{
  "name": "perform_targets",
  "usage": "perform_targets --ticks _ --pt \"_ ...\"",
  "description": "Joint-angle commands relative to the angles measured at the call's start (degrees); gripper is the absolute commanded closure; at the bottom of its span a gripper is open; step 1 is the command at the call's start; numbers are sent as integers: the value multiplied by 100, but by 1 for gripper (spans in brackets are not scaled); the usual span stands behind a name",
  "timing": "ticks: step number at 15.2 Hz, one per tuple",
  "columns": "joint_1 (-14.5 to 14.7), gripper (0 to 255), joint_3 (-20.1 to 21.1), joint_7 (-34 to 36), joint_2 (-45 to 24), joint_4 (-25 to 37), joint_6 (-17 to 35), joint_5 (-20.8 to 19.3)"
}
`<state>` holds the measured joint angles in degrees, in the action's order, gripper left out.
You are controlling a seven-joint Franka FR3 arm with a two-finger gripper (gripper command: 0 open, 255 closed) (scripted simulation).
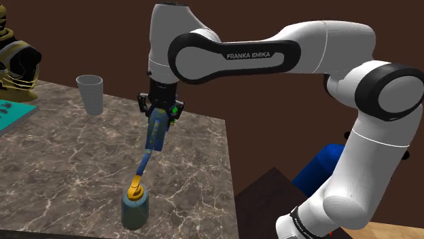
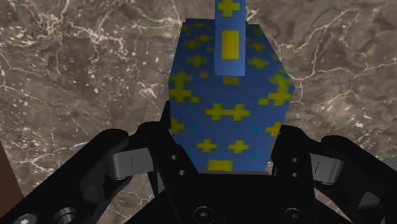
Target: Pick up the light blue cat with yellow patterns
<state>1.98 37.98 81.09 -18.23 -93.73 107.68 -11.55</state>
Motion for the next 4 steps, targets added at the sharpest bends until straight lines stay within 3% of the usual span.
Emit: perform_targets --ticks 1,4 --pt "-13 255 13 -29 56 89 -125 37" --pt "-9 255 19 -37 68 163 -208 48"
